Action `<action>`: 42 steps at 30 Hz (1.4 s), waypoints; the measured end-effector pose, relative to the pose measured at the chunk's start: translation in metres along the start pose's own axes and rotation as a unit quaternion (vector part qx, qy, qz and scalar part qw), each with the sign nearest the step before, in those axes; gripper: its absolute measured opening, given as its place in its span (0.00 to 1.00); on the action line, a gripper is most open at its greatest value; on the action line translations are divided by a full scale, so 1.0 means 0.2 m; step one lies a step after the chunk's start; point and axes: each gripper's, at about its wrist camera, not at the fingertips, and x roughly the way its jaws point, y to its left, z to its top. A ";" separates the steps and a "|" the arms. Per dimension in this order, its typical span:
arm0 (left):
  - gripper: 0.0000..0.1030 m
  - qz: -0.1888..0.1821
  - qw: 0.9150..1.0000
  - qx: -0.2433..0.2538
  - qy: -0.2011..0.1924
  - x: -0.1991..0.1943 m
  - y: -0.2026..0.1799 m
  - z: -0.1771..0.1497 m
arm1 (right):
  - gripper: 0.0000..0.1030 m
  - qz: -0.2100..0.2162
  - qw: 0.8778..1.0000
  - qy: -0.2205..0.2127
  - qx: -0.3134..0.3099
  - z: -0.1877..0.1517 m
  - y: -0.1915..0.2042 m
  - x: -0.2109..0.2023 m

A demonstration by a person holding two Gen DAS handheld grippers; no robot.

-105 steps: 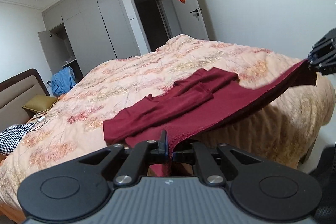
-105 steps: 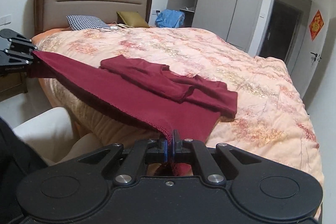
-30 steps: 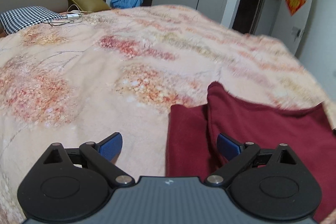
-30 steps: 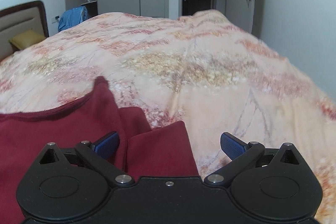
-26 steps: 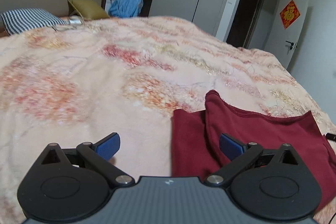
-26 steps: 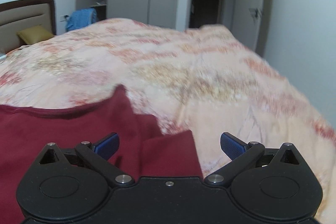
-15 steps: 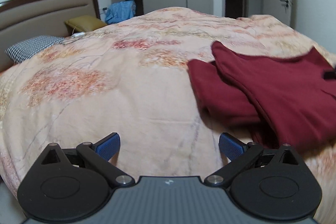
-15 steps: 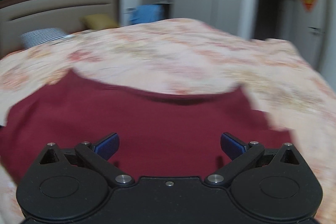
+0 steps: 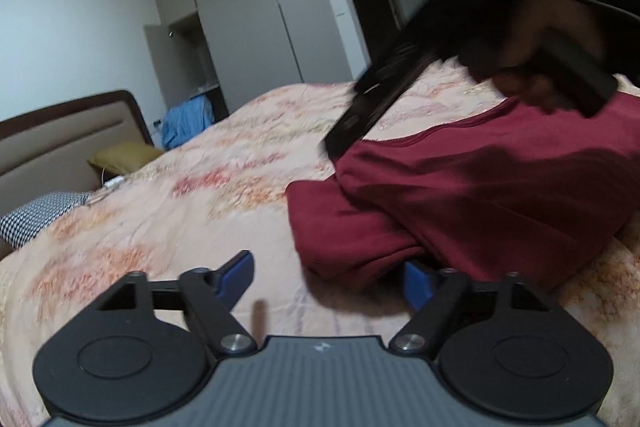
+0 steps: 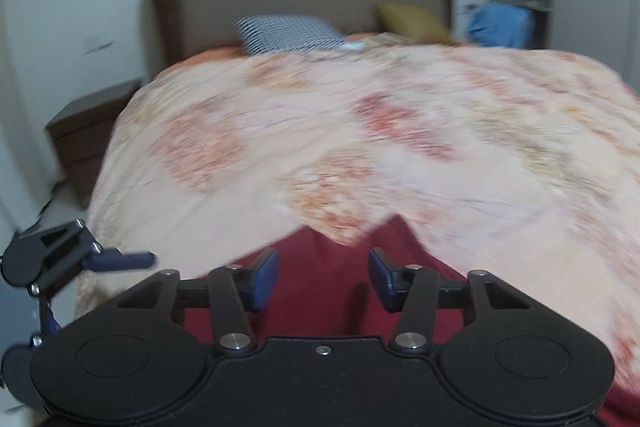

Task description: Fold small clothes

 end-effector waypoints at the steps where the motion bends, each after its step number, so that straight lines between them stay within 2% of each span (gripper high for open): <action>1: 0.71 -0.001 1.000 0.000 -0.002 0.00 0.00 0.00 | 0.49 0.007 1.000 0.014 -0.005 0.03 0.01 0.05; 2: 0.70 -0.002 1.000 0.000 -0.005 0.01 0.00 0.00 | 0.48 0.011 1.000 0.025 -0.010 0.05 0.02 0.10; 4: 0.59 0.002 1.000 0.004 -0.009 0.01 0.01 -0.01 | 0.44 0.012 0.999 0.040 -0.017 0.06 0.02 0.18; 8: 0.46 0.001 1.000 0.012 -0.009 0.02 0.02 -0.01 | 0.37 0.016 0.998 0.061 0.012 0.04 -0.03 0.25; 9: 0.39 -0.003 1.000 0.017 -0.011 0.03 0.02 0.00 | 0.32 0.018 0.998 0.061 0.021 0.04 -0.04 0.27; 10: 0.30 -0.007 1.000 0.022 -0.012 0.02 0.01 0.00 | 0.21 0.019 0.998 0.060 0.028 0.01 -0.05 0.25; 12: 0.20 -0.006 0.999 0.034 -0.017 0.02 -0.02 0.00 | 0.05 0.021 0.998 0.056 0.037 0.00 -0.07 0.25; 14: 0.11 0.001 0.999 0.033 -0.023 0.01 -0.03 0.01 | 0.02 0.020 0.998 0.052 0.036 -0.01 -0.07 0.23; 19: 0.05 0.016 0.999 -0.016 -0.023 -0.03 0.00 0.03 | 0.01 0.000 0.999 0.032 0.013 0.00 -0.03 0.16; 21: 0.02 0.019 0.998 -0.066 -0.006 -0.04 0.01 0.02 | 0.01 -0.007 1.000 0.025 0.009 0.01 -0.03 0.15; 24: 0.02 0.018 0.990 -0.141 0.027 0.00 0.03 -0.04 | 0.01 -0.010 0.999 0.027 0.013 0.00 -0.04 0.17; 26: 0.02 0.014 0.983 -0.182 0.036 0.01 0.04 -0.07 | 0.01 -0.012 0.999 0.033 0.009 -0.02 -0.03 0.21; 29: 0.02 0.012 0.978 -0.206 0.039 0.01 0.05 -0.05 | 0.01 -0.022 0.999 0.032 0.003 -0.05 0.00 0.24; 30: 0.02 0.009 0.976 -0.215 0.042 0.01 0.06 -0.05 | 0.03 -0.023 0.999 0.030 0.007 -0.05 0.00 0.24; 32: 0.03 0.000 0.973 -0.224 0.050 0.03 0.07 -0.05 | 0.12 -0.025 0.999 0.022 0.017 -0.05 -0.01 0.22; 34: 0.04 -0.012 0.972 -0.229 0.051 0.02 0.11 -0.06 | 0.32 -0.029 0.999 0.011 0.026 -0.05 -0.03 0.18; 35: 0.04 -0.018 0.971 -0.234 0.054 0.02 0.12 -0.06 | 0.36 -0.033 0.999 0.003 0.028 -0.06 -0.03 0.14; 37: 0.06 -0.024 0.968 -0.240 0.063 0.02 0.14 -0.06 | 0.60 -0.046 0.999 -0.013 0.026 -0.08 -0.03 0.06; 38: 0.09 -0.026 0.968 -0.242 0.066 0.01 0.14 -0.06 | 0.65 -0.054 0.998 -0.023 0.023 -0.10 -0.03 0.01; 40: 0.24 -0.031 0.966 -0.247 0.072 0.00 0.15 -0.05 | 0.79 -0.077 0.996 -0.039 0.020 -0.15 -0.03 -0.10; 41: 0.28 -0.032 0.965 -0.247 0.076 -0.01 0.14 -0.05 | 0.81 -0.092 0.995 -0.045 0.020 -0.18 -0.03 -0.15; 42: 0.39 -0.030 0.965 -0.248 0.079 -0.02 0.14 -0.04 | 0.86 -0.105 0.993 -0.050 0.021 -0.21 -0.04 -0.21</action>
